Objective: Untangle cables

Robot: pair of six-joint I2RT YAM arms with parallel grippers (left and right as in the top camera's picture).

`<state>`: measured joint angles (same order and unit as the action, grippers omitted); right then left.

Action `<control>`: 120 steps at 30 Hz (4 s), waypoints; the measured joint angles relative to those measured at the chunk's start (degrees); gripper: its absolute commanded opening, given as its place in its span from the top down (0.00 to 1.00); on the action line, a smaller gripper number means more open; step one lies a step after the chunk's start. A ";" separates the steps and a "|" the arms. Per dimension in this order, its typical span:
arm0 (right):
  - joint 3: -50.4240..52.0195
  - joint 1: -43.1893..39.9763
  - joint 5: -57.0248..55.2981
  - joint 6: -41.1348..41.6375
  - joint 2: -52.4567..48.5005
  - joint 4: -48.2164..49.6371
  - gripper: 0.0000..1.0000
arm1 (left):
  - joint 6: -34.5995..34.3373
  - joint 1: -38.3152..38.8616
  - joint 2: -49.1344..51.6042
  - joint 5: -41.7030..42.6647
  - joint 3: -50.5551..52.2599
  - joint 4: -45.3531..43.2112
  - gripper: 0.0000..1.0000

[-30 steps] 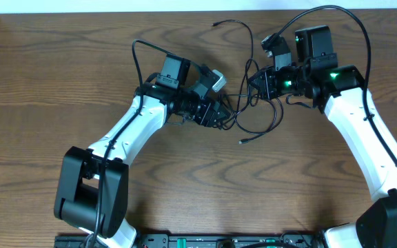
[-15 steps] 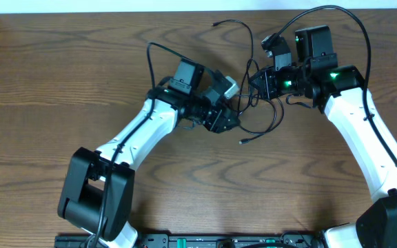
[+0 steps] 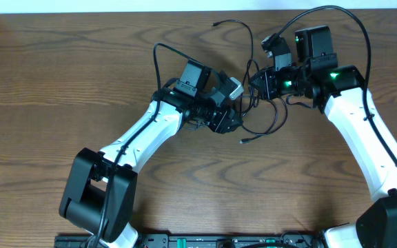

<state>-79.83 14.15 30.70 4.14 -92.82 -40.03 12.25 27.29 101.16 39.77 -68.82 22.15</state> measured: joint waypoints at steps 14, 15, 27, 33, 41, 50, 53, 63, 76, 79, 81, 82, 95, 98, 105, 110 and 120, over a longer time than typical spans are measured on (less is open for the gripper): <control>0.00 0.00 0.00 0.00 0.00 -0.48 0.99 | -1.07 0.00 1.88 -4.04 0.00 -3.13 0.53; 0.00 0.00 0.00 0.00 0.00 -0.48 0.99 | -1.36 0.00 1.88 -4.11 0.00 -3.17 0.54; 0.00 0.00 0.00 0.00 0.00 -2.14 0.99 | -2.01 0.00 3.87 -4.15 0.00 -6.40 0.56; 0.00 0.00 0.00 0.00 0.00 -2.36 0.99 | -3.96 0.00 7.67 -4.17 0.02 -6.91 0.92; 0.00 0.00 -0.20 0.00 0.00 -2.45 0.99 | -4.37 -0.09 7.89 -4.17 0.00 -5.57 0.92; 0.00 0.00 -2.51 0.00 0.00 -3.30 0.99 | -4.68 -1.68 2.49 -4.42 0.02 -0.96 0.92; 0.00 0.00 -2.80 0.00 0.00 -3.41 0.99 | -4.72 -1.79 -0.83 -4.44 0.02 -0.59 0.92; 0.00 -0.02 -13.66 2.75 0.00 -7.41 0.99 | -4.74 -1.77 -6.73 -4.81 0.04 0.90 0.92; 0.00 -8.94 -29.46 10.14 0.00 -12.68 0.99 | -4.85 -15.74 -30.67 -11.32 0.11 2.16 0.92; 0.00 -12.48 -30.21 10.75 0.00 -14.36 0.99 | -5.29 -22.58 -33.59 -11.13 0.13 3.78 0.92; 0.00 -14.91 -30.53 10.93 0.00 -15.34 0.99 | -5.99 -26.75 -34.71 -9.86 0.11 4.37 0.92; 0.00 -16.06 -30.60 10.99 0.00 -15.65 0.99 | -6.08 -28.44 -35.06 -9.18 0.11 4.61 0.92; 0.00 -27.26 -34.23 13.81 0.00 -19.47 0.99 | -8.22 -42.07 -35.50 -2.10 0.13 5.01 0.92; 0.00 -29.86 -35.06 14.60 0.00 -19.85 0.99 | -8.22 -46.07 -35.50 -1.70 0.11 4.76 0.92; 0.00 -35.39 -33.11 16.13 0.02 -20.44 0.99 | -9.31 -55.82 -35.47 3.52 0.13 5.05 0.92; 0.00 -39.32 -30.84 17.22 0.02 -21.09 0.99 | -9.73 -60.39 -35.23 6.95 0.13 4.81 0.89; 0.00 -53.46 -29.09 17.16 0.02 -20.61 0.99 | -18.12 -67.76 -27.02 8.13 0.13 -1.22 0.83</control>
<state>-79.83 -39.31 1.61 21.30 -92.79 -60.64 -5.87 -40.47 74.15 47.90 -68.69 20.93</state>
